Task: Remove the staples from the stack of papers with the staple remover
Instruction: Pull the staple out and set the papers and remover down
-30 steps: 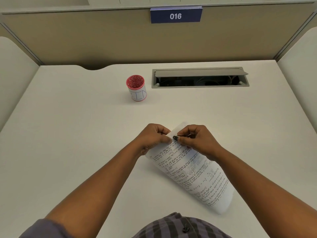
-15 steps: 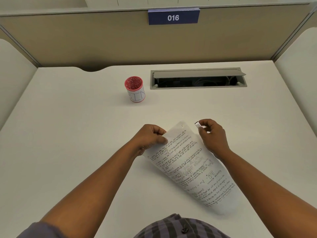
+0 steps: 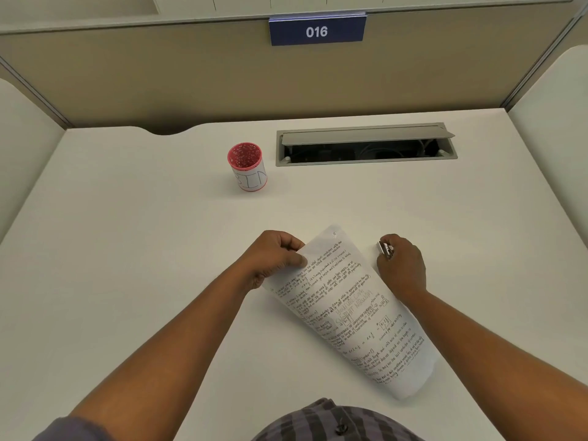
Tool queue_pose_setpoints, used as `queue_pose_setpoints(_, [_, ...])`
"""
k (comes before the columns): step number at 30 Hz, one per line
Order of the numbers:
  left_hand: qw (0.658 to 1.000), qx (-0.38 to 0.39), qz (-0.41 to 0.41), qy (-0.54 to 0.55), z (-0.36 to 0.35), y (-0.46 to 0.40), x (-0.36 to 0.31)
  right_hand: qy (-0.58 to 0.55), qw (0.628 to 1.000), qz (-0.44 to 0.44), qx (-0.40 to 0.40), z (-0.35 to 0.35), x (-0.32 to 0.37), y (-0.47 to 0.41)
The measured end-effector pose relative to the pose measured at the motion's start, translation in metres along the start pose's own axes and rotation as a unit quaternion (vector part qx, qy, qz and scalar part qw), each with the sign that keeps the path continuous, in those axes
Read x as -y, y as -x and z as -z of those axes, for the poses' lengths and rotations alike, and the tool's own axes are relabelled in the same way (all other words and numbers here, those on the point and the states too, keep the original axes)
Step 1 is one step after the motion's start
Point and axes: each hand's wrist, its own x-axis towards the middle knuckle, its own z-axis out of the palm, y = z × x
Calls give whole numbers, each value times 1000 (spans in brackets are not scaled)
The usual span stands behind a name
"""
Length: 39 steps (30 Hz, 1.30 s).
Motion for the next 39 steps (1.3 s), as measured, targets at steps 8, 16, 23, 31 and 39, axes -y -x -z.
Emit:
queue_pose_setpoints(8, [1000, 5, -7, 4, 0, 2, 3, 13, 1000, -2, -13, -1, 2, 1])
queue_pose_setpoints(16, [999, 0, -46, -16, 2, 3, -3, -264, 932, 9, 247, 36, 70, 11])
queue_pose_setpoints(23, [992, -15, -120, -45, 2, 9, -7, -328, 876, 31, 353, 47, 96, 28])
queue_pose_setpoints(31, [977, -74, -196, -49, -3, 7, -2, -420, 817, -5, 394, 46, 105, 35])
queue_pose_setpoints(39, [977, -96, -187, 27, -5, 9, -1, -312, 880, 108, 340, 34, 104, 38])
